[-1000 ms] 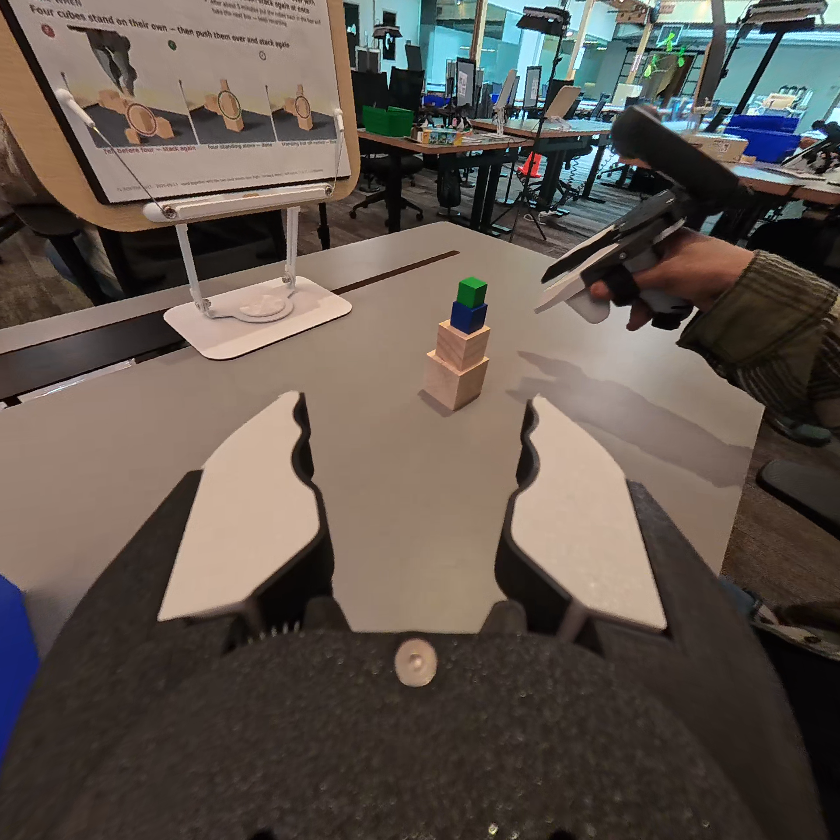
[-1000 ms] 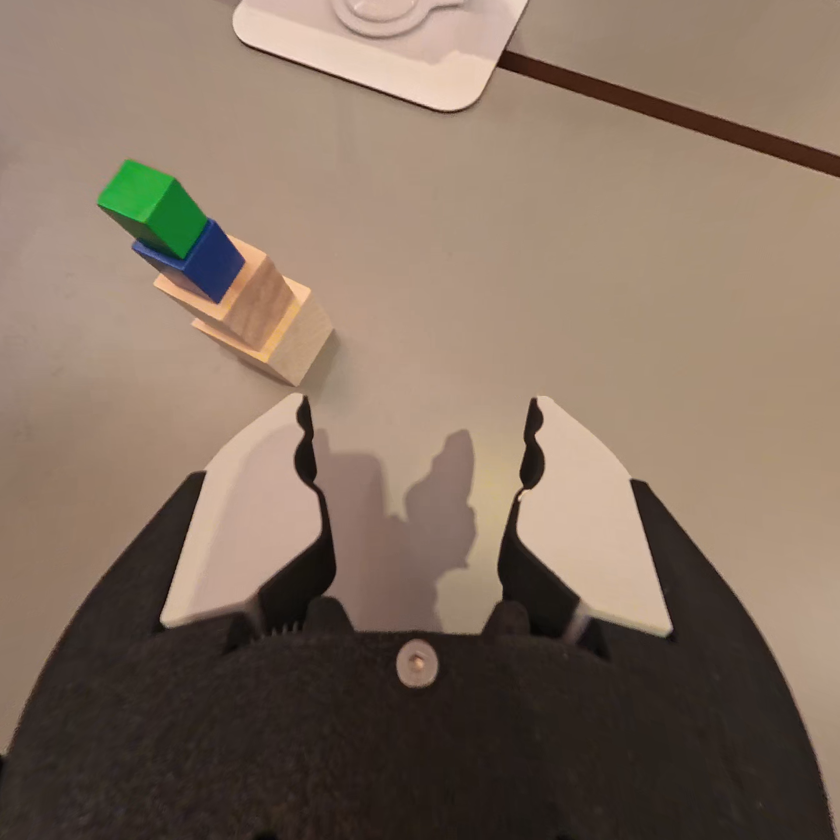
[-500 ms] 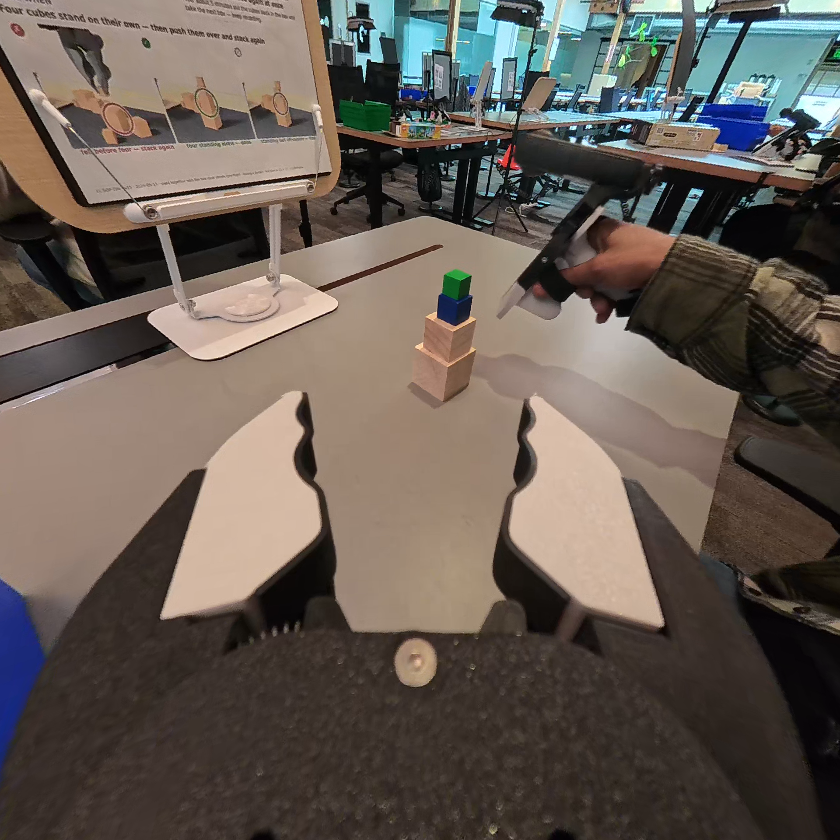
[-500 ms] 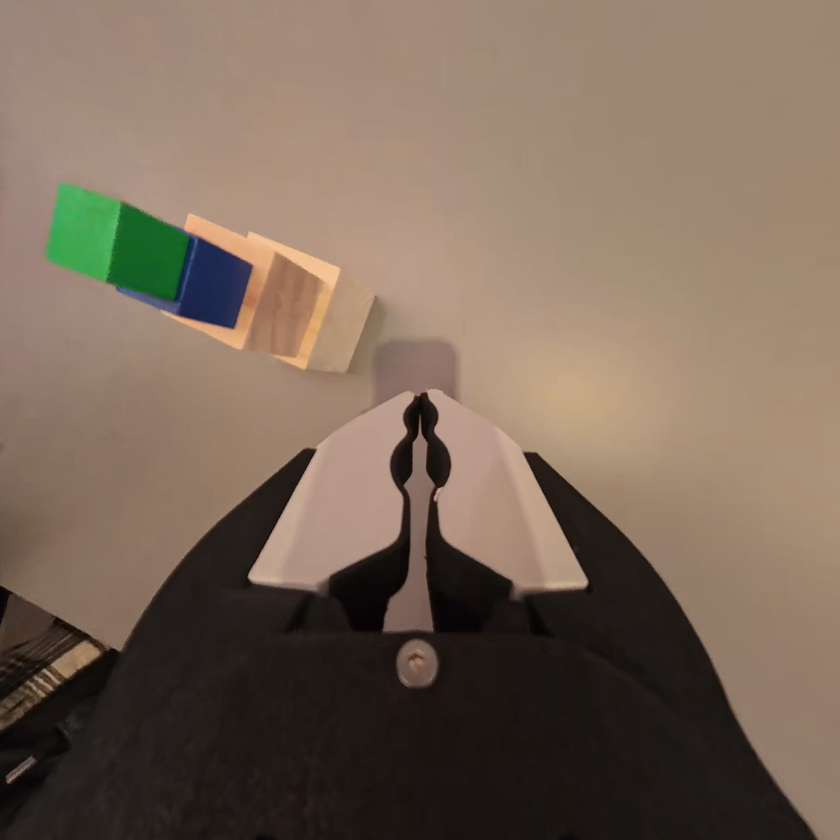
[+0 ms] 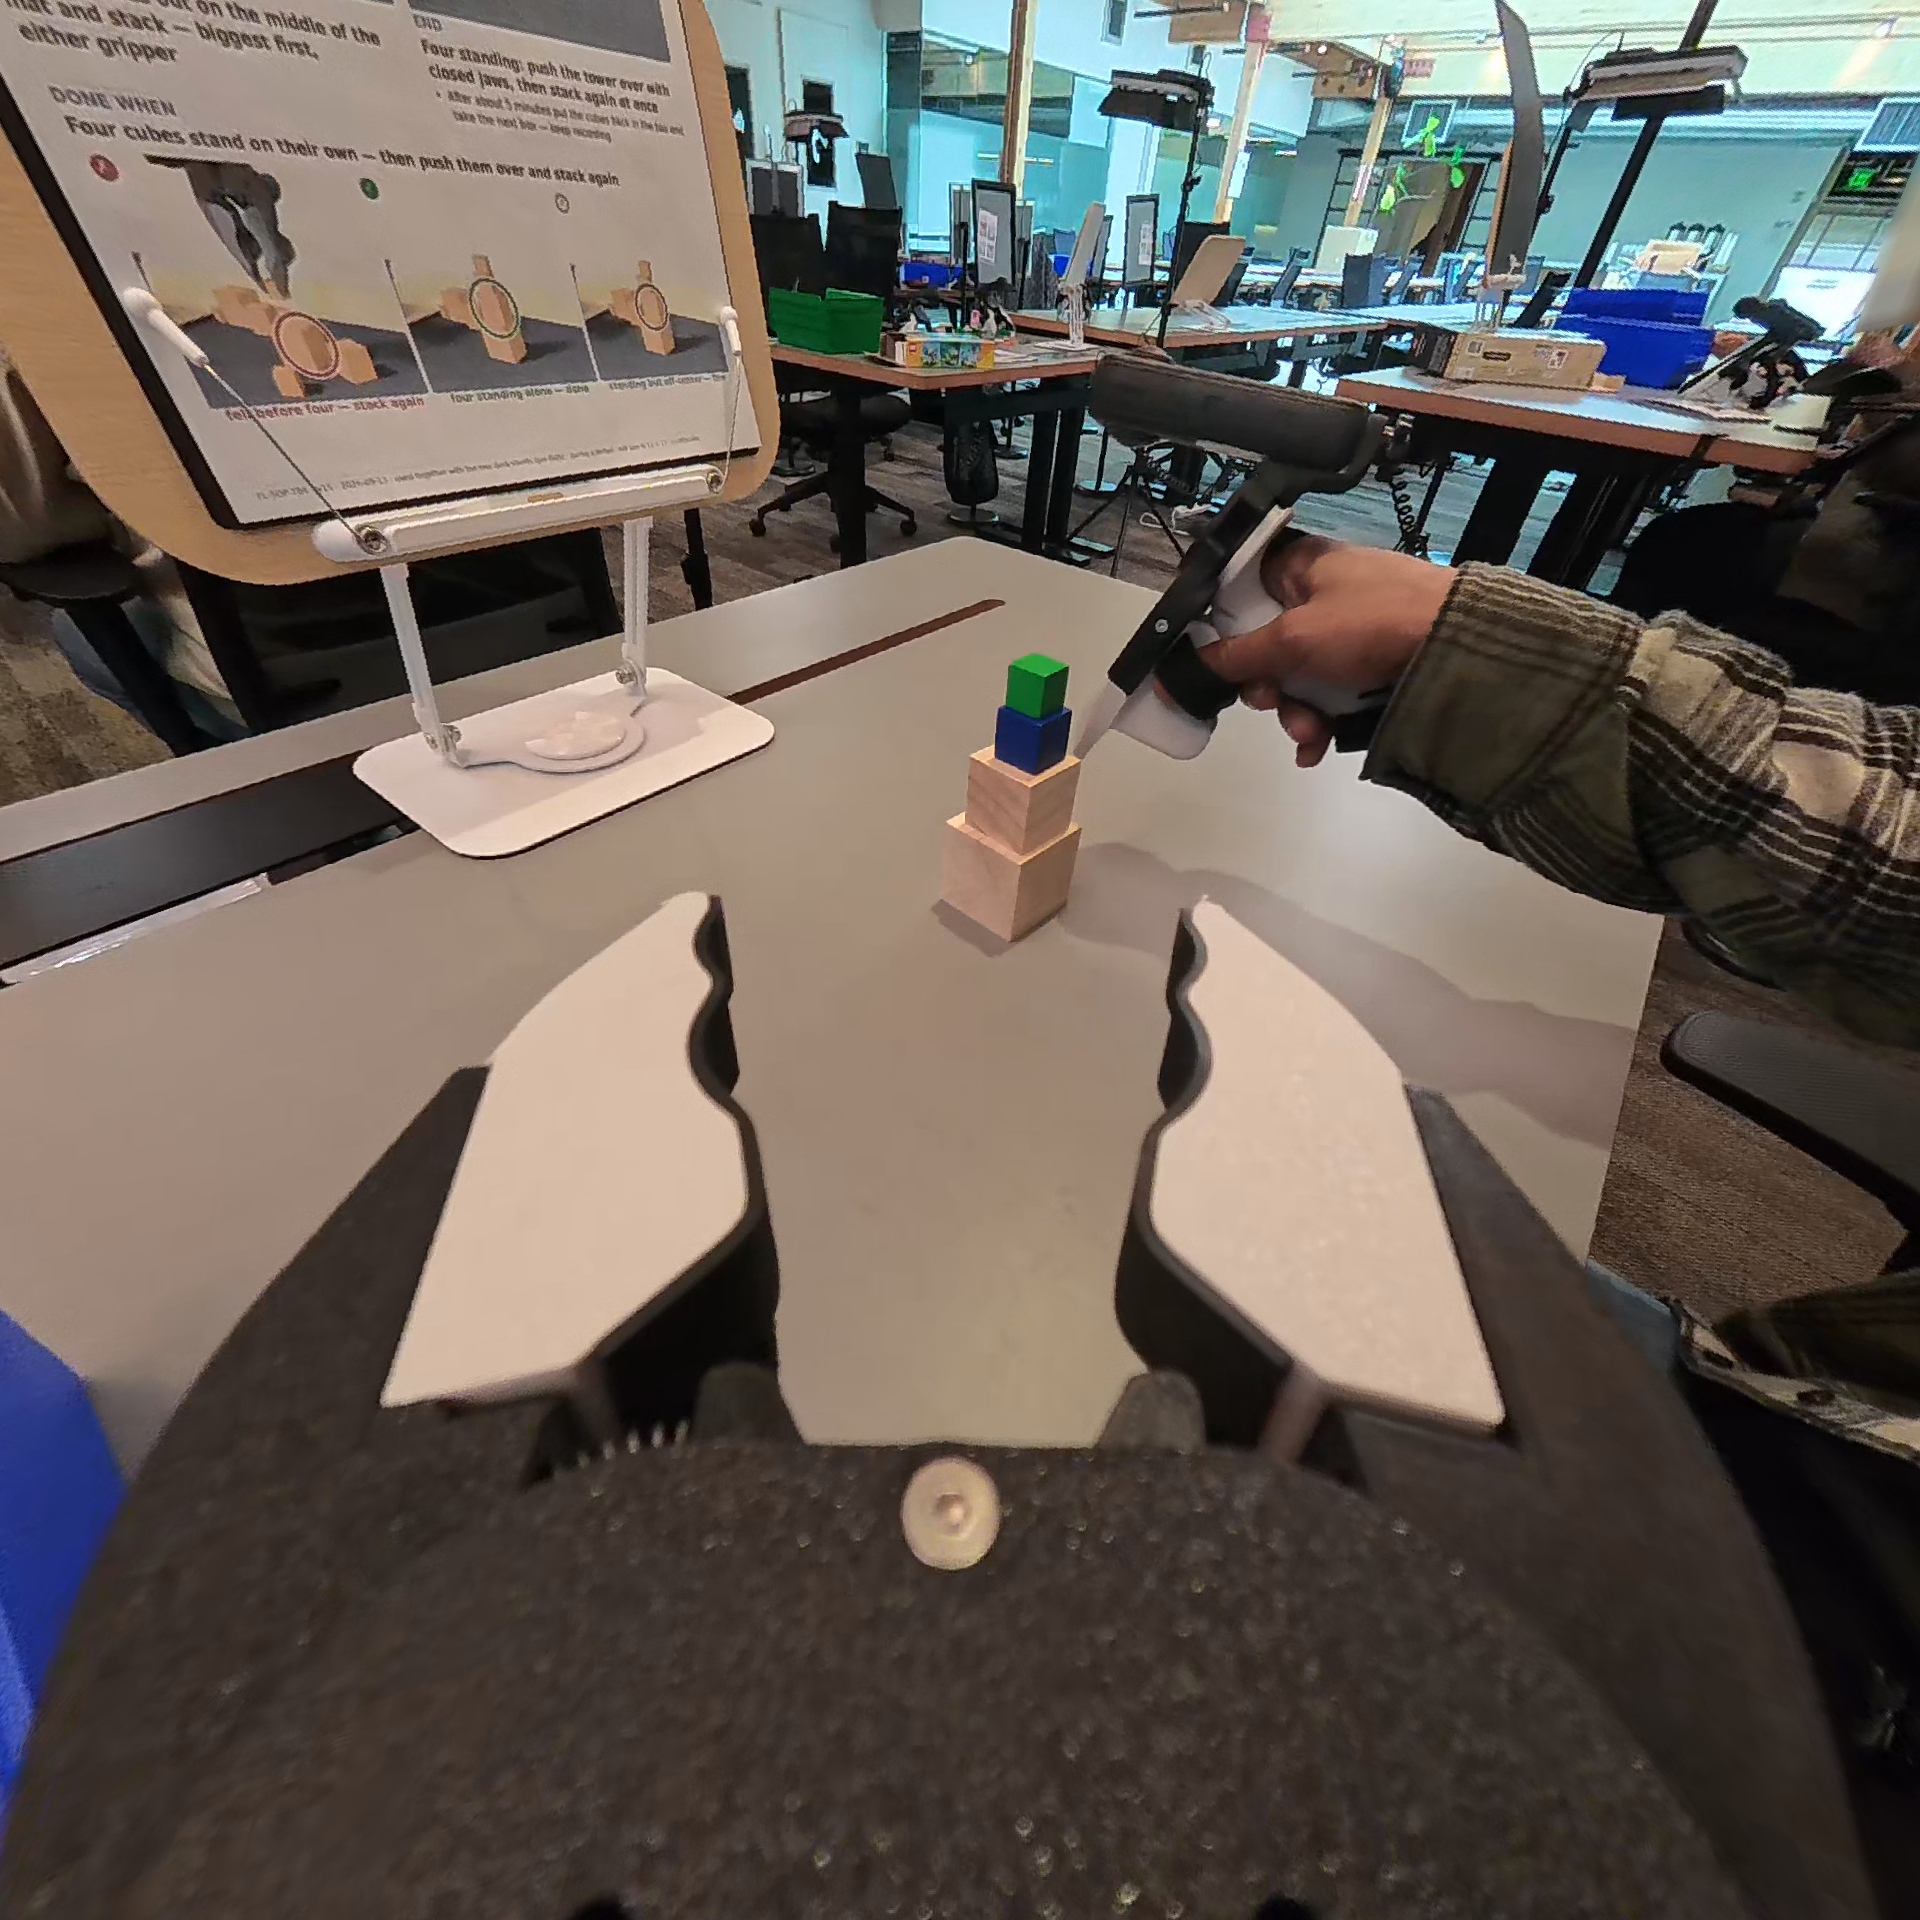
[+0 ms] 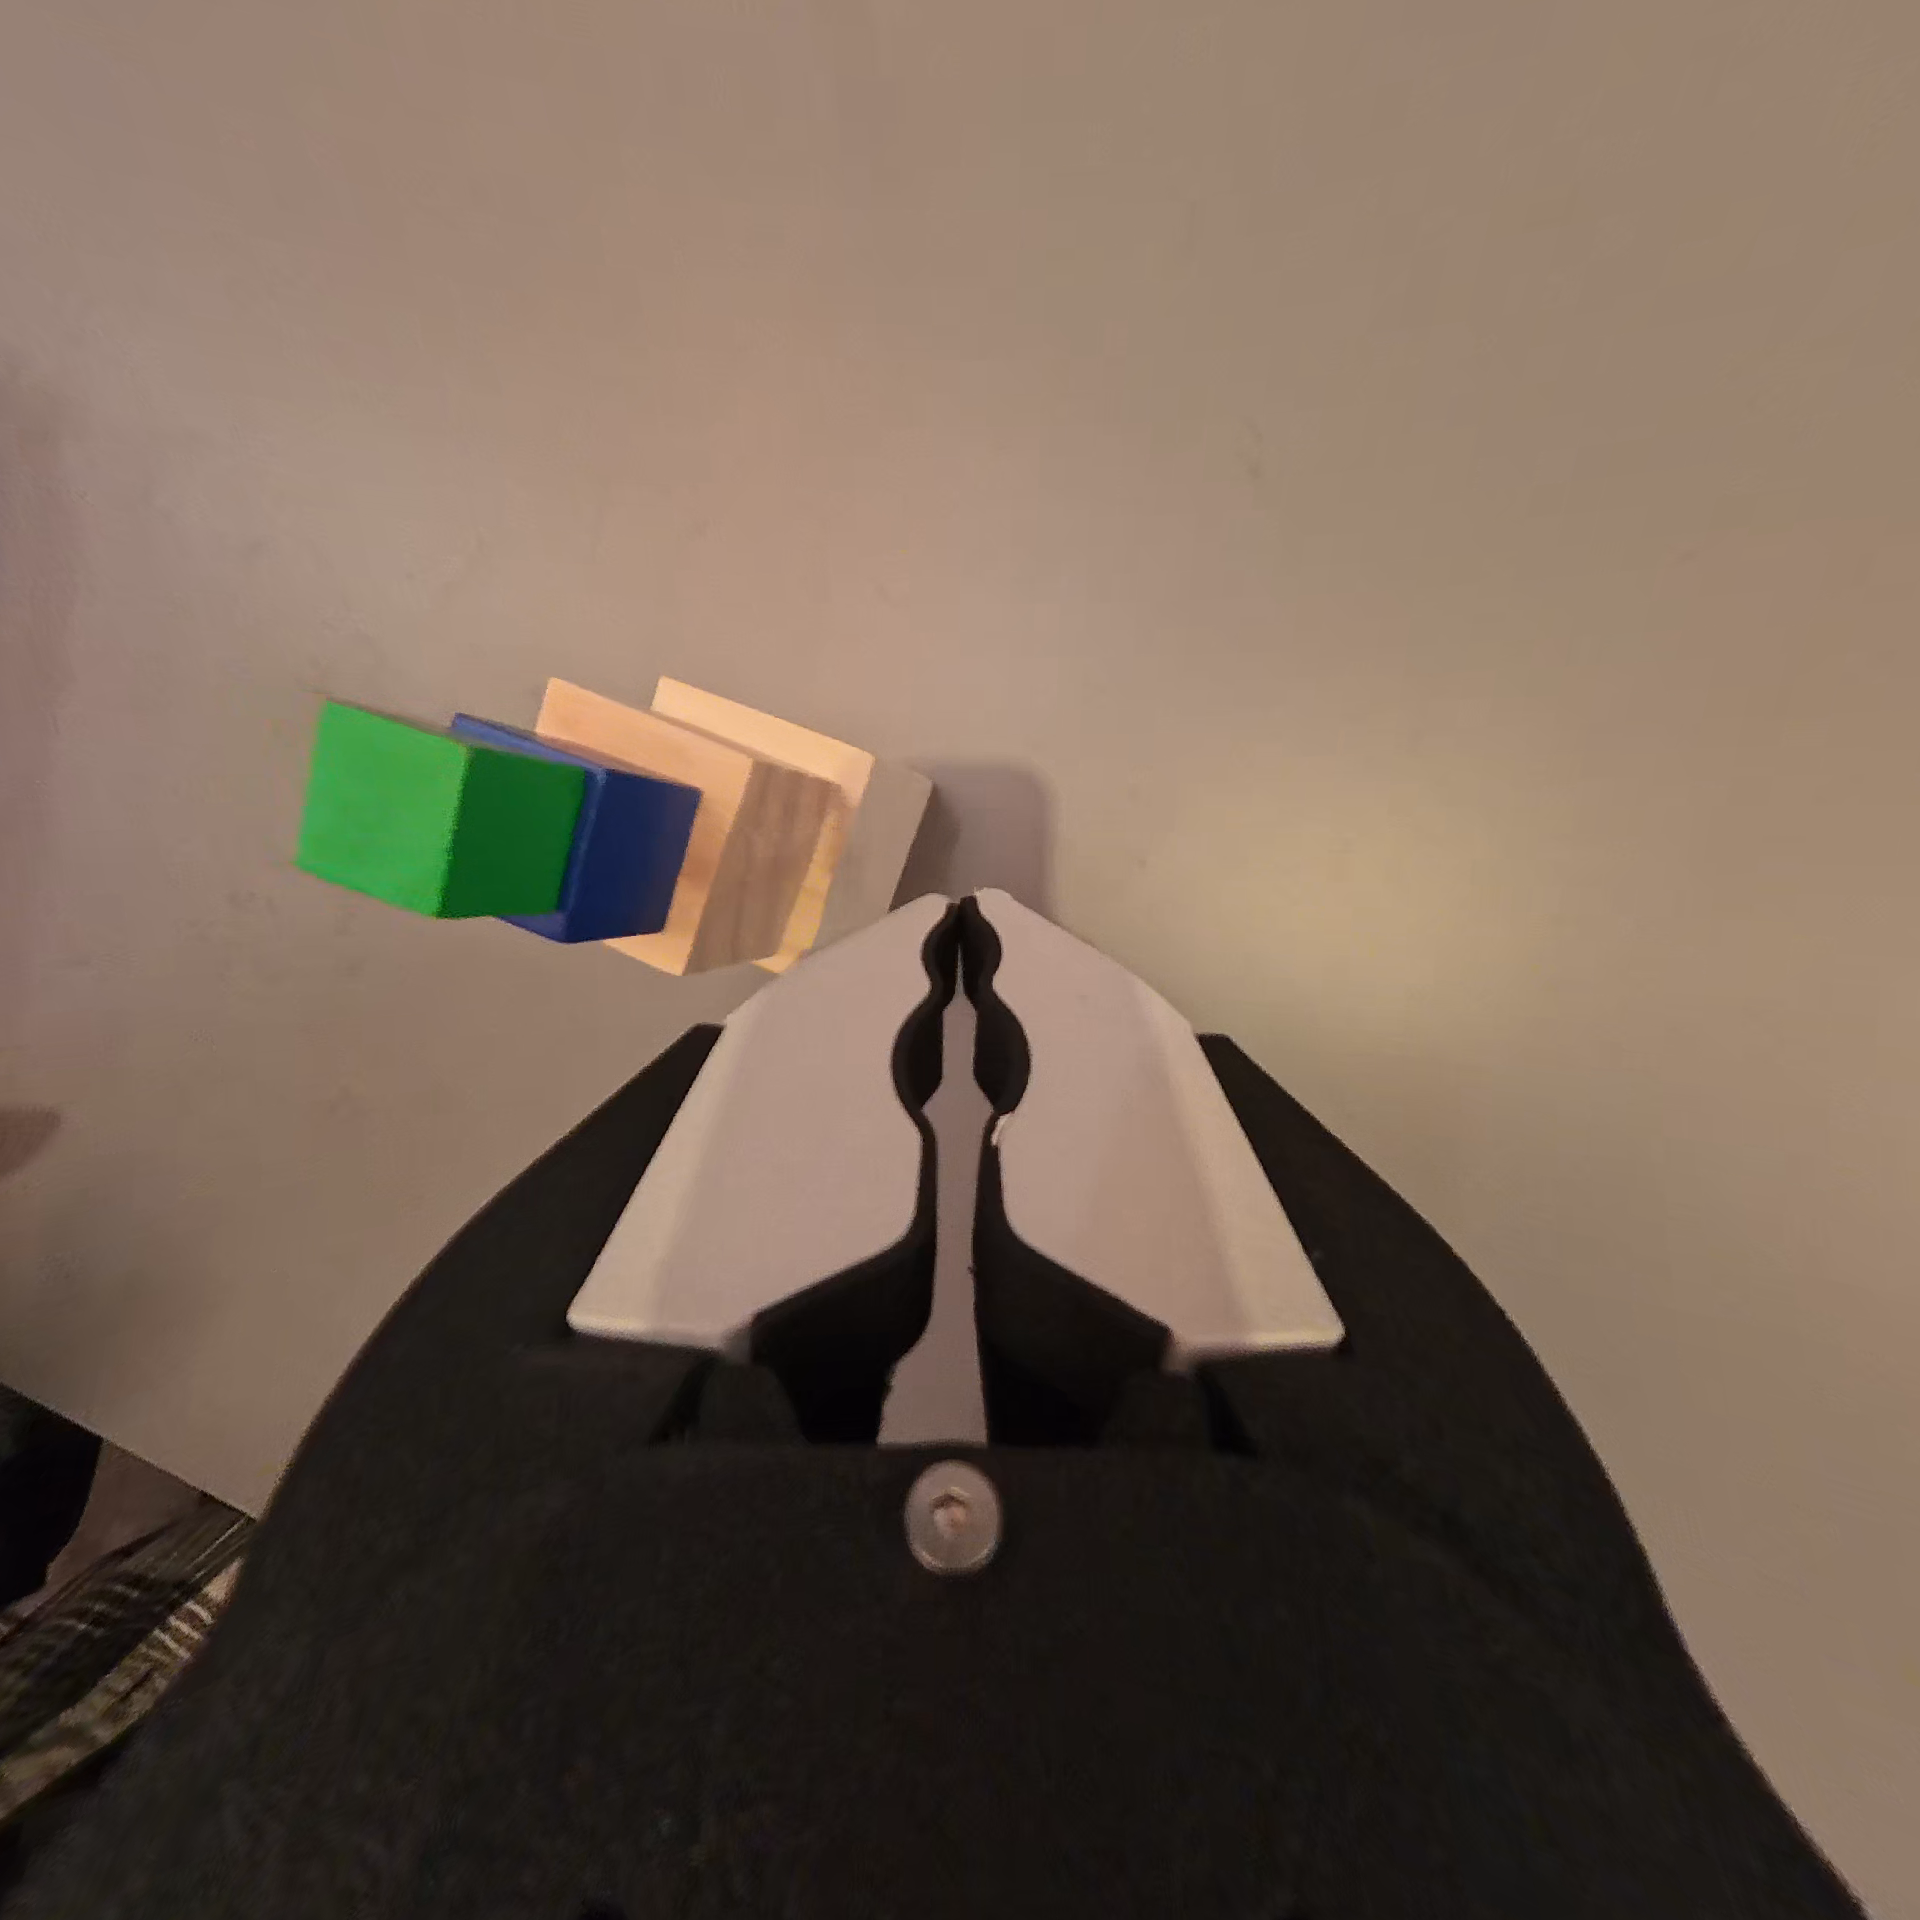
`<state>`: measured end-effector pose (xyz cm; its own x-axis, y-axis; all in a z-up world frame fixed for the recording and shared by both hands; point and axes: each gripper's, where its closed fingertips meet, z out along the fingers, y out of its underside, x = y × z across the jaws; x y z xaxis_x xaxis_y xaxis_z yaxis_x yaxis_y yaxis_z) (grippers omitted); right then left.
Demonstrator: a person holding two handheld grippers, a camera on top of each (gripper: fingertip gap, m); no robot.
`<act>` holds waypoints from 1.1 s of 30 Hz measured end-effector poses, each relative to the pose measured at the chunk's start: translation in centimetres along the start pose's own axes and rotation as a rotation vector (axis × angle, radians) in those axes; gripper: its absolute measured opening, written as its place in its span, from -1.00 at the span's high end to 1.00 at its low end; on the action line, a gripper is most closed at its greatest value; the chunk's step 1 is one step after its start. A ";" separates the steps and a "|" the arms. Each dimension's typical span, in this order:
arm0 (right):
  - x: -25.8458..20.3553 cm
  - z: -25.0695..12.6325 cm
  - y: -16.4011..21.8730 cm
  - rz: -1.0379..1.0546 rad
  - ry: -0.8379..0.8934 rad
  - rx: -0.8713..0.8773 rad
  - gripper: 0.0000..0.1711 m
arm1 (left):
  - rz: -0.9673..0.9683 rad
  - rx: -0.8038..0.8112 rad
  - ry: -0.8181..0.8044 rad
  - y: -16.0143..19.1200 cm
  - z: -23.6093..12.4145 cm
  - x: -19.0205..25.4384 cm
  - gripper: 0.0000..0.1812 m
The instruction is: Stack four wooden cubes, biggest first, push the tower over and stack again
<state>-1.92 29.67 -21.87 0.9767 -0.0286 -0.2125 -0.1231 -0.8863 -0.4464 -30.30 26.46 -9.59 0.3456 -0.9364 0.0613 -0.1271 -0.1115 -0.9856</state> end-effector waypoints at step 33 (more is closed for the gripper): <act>-1.0 0.6 0.0 -0.018 -0.003 -0.039 1.00 | 0.001 -0.004 0.008 -0.1 -0.5 -0.1 0.14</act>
<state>-3.01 30.03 -22.19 0.9781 -0.0111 -0.2076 -0.0985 -0.9040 -0.4160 -30.77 26.45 -9.43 0.3381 -0.9391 0.0620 -0.1309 -0.1122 -0.9850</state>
